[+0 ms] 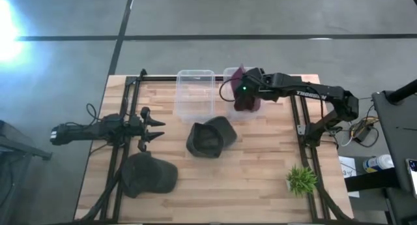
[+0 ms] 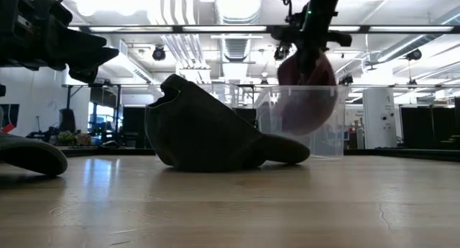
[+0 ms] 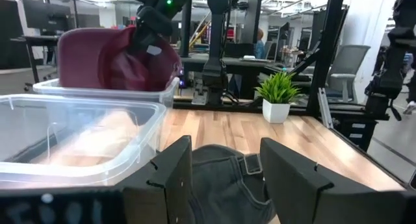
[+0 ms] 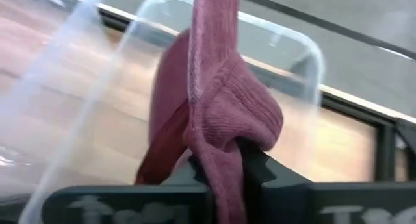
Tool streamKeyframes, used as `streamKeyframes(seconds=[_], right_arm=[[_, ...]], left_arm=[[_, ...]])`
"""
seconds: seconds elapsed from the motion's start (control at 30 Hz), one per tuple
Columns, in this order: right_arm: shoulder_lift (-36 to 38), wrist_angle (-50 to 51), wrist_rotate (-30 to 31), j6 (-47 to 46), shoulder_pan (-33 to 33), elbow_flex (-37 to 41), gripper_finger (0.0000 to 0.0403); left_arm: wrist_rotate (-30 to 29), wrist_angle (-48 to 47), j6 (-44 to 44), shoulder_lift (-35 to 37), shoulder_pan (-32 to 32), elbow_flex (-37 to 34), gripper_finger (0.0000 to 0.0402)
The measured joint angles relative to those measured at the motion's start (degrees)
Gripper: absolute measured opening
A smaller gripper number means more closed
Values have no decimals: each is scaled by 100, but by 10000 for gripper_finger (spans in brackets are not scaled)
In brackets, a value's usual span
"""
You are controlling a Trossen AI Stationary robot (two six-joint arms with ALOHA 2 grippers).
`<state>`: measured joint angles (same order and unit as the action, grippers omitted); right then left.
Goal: Pick & Place hat
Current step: Put the red cap in the right transparent bin, then put the top black cap in the left transparent bin
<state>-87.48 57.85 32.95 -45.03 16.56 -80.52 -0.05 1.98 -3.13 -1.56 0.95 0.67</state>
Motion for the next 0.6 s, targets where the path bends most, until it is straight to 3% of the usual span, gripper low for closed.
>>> streamKeyframes(seconds=[0.13, 0.3, 0.4, 0.47, 0.6], right_arm=[[-78, -401, -263, 138, 31, 122, 69], [-133, -407, -450, 397, 12, 163, 149], [-3, -516, -448, 630, -100, 124, 188], [106, -556, -684, 802, -141, 117, 208], [311, -578, -1325, 973, -181, 117, 228]], left_arm=[[2, 167, -841, 2, 2, 0, 177], [2, 734, -3720, 0, 4, 0, 177], [-8, 888, -4726, 0, 4, 0, 177], [-319, 1002, -4797, -15, 0, 0, 177], [-1472, 1069, -5174, -20, 2, 5, 177]])
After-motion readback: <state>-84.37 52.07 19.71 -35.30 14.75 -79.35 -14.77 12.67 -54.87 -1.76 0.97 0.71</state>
